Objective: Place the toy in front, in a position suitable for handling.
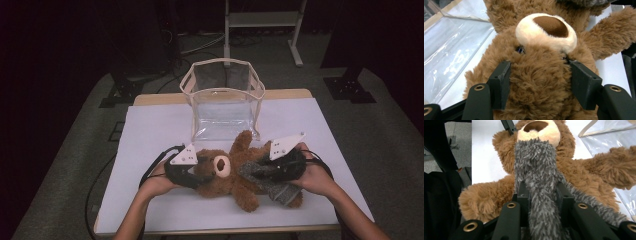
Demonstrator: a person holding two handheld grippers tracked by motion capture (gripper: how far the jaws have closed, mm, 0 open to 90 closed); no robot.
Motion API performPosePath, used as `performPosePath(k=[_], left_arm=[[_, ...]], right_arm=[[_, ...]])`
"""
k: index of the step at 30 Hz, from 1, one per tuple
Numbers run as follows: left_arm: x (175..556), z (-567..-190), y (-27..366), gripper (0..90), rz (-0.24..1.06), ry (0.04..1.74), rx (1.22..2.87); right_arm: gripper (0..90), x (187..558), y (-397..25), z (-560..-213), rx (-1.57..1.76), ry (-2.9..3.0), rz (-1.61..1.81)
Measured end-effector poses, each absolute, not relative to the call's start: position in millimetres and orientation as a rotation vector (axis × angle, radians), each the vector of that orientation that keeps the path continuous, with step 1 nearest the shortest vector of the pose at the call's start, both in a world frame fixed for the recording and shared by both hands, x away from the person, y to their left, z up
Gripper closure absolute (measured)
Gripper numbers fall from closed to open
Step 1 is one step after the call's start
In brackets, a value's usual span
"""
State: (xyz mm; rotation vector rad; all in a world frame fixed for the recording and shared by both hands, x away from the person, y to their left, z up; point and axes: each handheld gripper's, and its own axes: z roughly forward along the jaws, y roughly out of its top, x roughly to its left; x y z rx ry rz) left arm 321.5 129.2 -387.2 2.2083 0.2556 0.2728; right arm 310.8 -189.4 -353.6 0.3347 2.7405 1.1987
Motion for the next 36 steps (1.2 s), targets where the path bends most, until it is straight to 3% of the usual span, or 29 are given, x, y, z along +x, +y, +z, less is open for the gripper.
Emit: performPosePath(k=[10,21,28,36], left_arm=[[322,-388,128,38.1,0.267,0.261,2.21],[323,-387,127,38.0,0.265,0.267,2.205],[324,-387,127,38.0,0.268,0.271,2.207],[323,-387,129,37.6,0.268,0.262,2.213]], right_arm=[[69.6,301,-136,-363,0.165,2.824,1.146],[69.9,282,-176,-384,0.281,2.828,1.174],[69.9,283,-145,-373,0.185,2.816,1.208],[70.0,279,-142,-398,0.19,2.886,1.115]])
